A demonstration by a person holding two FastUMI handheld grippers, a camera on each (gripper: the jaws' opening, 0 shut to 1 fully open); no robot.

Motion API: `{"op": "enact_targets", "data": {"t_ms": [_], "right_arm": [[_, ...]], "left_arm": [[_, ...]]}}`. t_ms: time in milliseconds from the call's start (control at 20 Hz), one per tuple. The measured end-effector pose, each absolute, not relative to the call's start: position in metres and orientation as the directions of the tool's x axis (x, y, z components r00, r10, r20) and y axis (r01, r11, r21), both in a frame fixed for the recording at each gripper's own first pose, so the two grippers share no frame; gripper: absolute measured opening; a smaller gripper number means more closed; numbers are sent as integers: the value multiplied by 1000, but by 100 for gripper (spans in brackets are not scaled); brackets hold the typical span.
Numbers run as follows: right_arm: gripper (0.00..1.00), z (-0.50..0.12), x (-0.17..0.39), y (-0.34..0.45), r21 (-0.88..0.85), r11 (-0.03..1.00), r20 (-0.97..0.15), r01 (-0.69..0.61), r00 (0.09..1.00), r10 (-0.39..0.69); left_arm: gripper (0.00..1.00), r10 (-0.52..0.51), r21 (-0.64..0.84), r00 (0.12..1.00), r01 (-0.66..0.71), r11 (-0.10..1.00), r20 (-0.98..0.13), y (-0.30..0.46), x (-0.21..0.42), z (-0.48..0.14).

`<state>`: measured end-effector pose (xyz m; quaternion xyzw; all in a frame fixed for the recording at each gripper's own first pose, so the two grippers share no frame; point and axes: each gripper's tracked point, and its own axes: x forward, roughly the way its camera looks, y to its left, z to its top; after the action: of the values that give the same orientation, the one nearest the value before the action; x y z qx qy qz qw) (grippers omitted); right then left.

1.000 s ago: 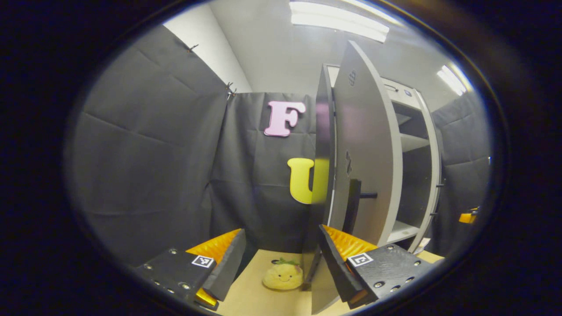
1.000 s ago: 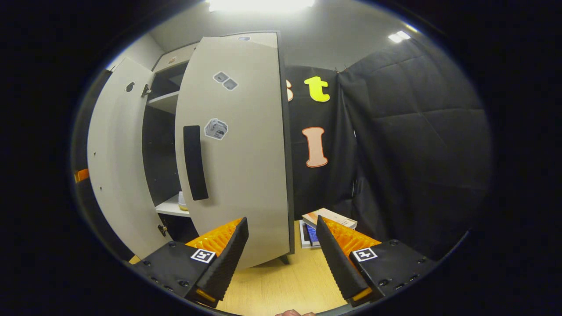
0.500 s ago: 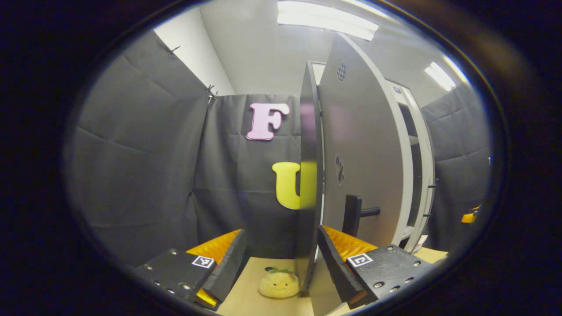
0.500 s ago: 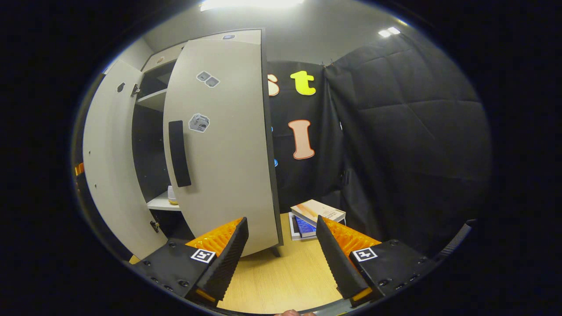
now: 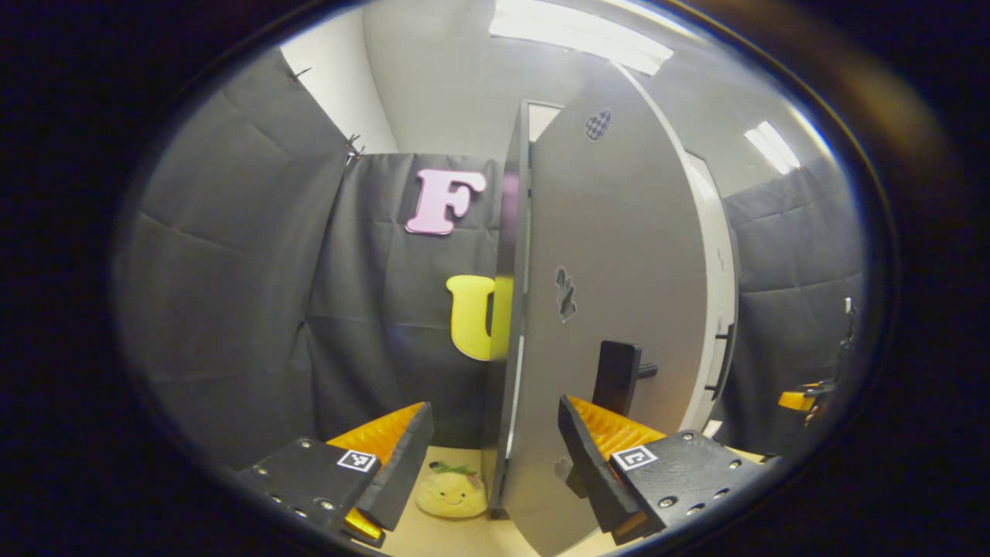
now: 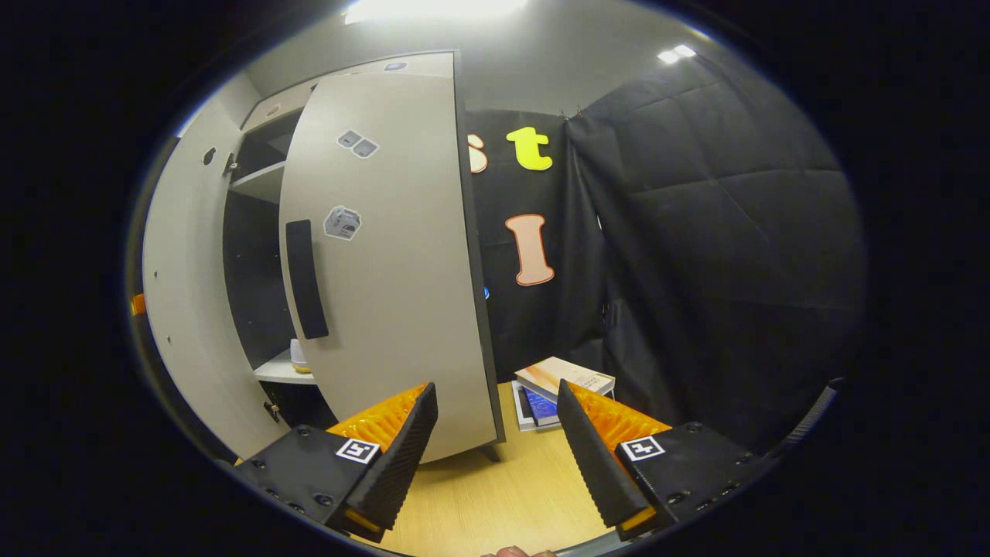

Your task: Grab one shoe with the right hand and put it into the shoe cabinet, grab the other shoe with the left hand and put it into the shoe cabinet; then close the right door with the right hand and the left door with the left hand.

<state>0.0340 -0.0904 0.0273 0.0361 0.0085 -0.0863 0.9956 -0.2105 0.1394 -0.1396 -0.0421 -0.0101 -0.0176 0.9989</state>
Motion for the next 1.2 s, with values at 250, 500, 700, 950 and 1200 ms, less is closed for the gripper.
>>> {"op": "enact_targets", "data": {"t_ms": [250, 500, 700, 950, 1200], "right_arm": [[97, 20, 51, -94, 81, 984, -42, 158, 987, -155], [93, 26, 89, -119, 50, 992, -67, 119, 991, -116], [93, 37, 102, -140, 57, 993, -38, 104, 994, -102], [98, 28, 101, -162, 57, 994, -61, 98, 994, -95], [98, 31, 104, -167, 73, 993, -52, 94, 995, -90]], "left_arm": [[94, -24, -97, 1000, 25, 995, 12, 99, -200, -138], [93, 21, -48, 1000, -21, 999, -3, 47, -182, -140], [93, 35, 31, 999, -35, 999, 12, -1, -165, -141], [94, 95, 100, 995, -97, 990, 24, -15, -171, -143], [94, 78, 22, 997, -79, 997, 23, -14, -193, -141]]}}
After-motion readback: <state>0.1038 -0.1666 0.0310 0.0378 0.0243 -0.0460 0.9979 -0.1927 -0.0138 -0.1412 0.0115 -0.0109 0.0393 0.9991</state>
